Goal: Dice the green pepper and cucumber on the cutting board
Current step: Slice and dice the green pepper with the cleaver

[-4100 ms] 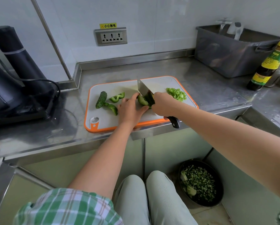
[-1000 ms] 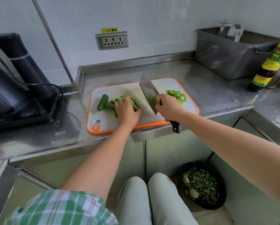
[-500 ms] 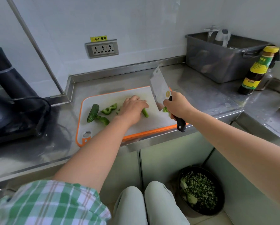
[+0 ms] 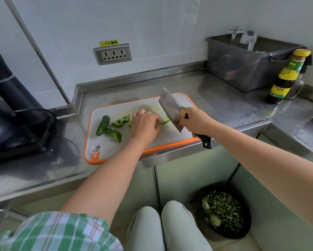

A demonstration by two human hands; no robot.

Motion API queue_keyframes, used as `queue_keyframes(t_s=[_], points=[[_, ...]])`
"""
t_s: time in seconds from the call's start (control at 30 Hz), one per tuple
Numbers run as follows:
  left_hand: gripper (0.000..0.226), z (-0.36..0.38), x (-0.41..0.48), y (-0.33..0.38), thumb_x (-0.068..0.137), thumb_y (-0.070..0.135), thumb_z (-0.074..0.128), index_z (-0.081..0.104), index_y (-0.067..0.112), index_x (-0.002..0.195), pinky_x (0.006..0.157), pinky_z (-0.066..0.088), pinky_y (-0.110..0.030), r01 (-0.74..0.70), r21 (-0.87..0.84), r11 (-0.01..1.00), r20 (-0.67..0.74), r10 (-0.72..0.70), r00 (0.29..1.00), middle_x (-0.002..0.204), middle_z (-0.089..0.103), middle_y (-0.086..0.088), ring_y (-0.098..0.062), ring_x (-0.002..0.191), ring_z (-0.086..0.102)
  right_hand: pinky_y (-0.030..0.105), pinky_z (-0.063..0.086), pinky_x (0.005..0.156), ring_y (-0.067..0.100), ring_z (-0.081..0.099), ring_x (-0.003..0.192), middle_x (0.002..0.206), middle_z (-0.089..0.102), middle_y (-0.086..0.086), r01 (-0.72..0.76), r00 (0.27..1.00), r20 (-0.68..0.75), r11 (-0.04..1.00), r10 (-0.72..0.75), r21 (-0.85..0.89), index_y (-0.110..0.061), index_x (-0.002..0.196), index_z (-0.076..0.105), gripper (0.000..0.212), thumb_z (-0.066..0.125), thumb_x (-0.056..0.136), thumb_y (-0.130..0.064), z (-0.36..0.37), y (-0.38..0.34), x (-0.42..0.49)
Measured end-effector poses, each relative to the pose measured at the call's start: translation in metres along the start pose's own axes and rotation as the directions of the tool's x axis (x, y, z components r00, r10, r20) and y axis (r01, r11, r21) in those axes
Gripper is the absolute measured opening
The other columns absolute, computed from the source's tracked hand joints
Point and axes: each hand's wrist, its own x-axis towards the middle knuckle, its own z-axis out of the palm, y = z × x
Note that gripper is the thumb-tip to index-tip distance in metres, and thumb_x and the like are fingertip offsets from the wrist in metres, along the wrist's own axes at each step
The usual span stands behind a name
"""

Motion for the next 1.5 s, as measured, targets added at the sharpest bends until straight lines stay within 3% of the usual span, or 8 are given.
queue_keyframes(t_s=[0.23,0.6,0.77,0.93,1.03,1.17,1.33,1.5], points=[[0.013,0.004,-0.012,0.007,0.077,0.036,0.070,0.071,0.025,0.083,0.073,0.028,-0.033,-0.027,-0.047,0.999,-0.077,0.023,0.997,0.079,0.066,0.000,-0.028,0.090,0.052,0.018,0.036,0.036,0.010,0.049,0.026,0.063,0.051,0.006,-0.016,0.999,0.045,0.998,0.018,-0.055,-0.011,0.074,0.037,0.018,0.042,0.091,-0.010,-0.002,0.001,-0.002],[0.024,0.003,-0.011,0.010,0.084,0.040,0.063,0.071,0.028,0.103,0.080,0.031,-0.034,0.104,-0.058,0.993,-0.018,-0.106,0.994,0.099,0.069,0.003,-0.026,0.103,0.049,0.019,0.036,0.035,0.018,0.051,0.034,0.065,0.052,0.005,0.017,1.000,0.027,0.997,-0.015,-0.074,-0.013,0.073,0.042,0.019,0.044,0.091,-0.012,-0.010,-0.002,-0.007],[0.023,0.003,-0.007,0.010,0.085,0.033,0.063,0.070,0.030,0.107,0.082,0.032,-0.034,0.105,-0.078,0.991,0.013,-0.104,0.994,0.101,0.067,0.003,-0.025,0.105,0.047,0.015,0.033,0.032,0.012,0.050,0.028,0.068,0.054,0.007,-0.024,1.000,-0.008,0.997,0.024,-0.070,-0.005,0.088,0.047,0.010,0.046,0.091,-0.014,-0.013,0.003,-0.002],[0.033,-0.002,0.016,0.013,0.089,0.012,0.054,0.067,0.028,0.115,0.089,0.033,-0.034,-0.022,-0.142,0.990,0.032,0.027,0.999,0.110,0.063,0.000,-0.026,0.110,0.044,0.018,0.037,0.032,0.019,0.054,0.037,0.068,0.052,0.008,-0.069,0.992,-0.107,0.997,0.073,0.040,-0.002,0.102,0.053,0.020,0.047,0.091,-0.017,-0.017,0.010,0.004],[0.045,-0.002,0.035,0.015,0.089,0.004,0.051,0.064,0.033,0.121,0.092,0.032,-0.034,-0.114,-0.084,0.990,0.151,0.126,0.981,0.118,0.058,0.000,-0.026,0.116,0.041,0.018,0.037,0.032,0.015,0.051,0.032,0.065,0.052,0.005,-0.062,0.990,-0.121,0.994,0.073,0.095,-0.004,0.100,0.053,0.025,0.048,0.095,-0.028,-0.016,0.013,0.008],[0.031,0.003,0.052,0.017,0.090,0.015,0.061,0.069,0.035,0.112,0.092,0.031,-0.032,-0.226,0.021,0.974,0.231,0.215,0.949,0.117,0.058,0.004,-0.023,0.115,0.041,0.020,0.037,0.033,0.013,0.051,0.032,0.066,0.052,0.005,-0.071,0.992,-0.099,0.991,0.083,0.115,-0.012,0.082,0.044,0.023,0.047,0.096,-0.029,-0.013,0.019,0.015],[0.018,0.005,0.058,0.010,0.088,0.028,0.064,0.067,0.030,0.106,0.091,0.031,-0.033,-0.329,0.150,0.932,0.226,0.291,0.930,0.115,0.060,0.004,-0.022,0.116,0.042,0.017,0.035,0.032,0.010,0.048,0.029,0.064,0.050,0.006,-0.095,0.990,-0.084,0.982,0.110,0.164,-0.014,0.078,0.040,0.022,0.047,0.096,-0.025,-0.010,0.022,0.021],[0.026,0.010,0.056,0.005,0.094,0.035,0.054,0.063,0.022,0.114,0.092,0.028,-0.032,-0.288,0.179,0.941,0.270,0.235,0.934,0.119,0.057,-0.001,-0.024,0.120,0.041,0.020,0.036,0.035,0.015,0.050,0.035,0.061,0.049,0.005,-0.089,0.992,-0.070,0.978,0.104,0.189,-0.015,0.075,0.040,0.025,0.046,0.096,-0.026,-0.006,0.020,0.019]])
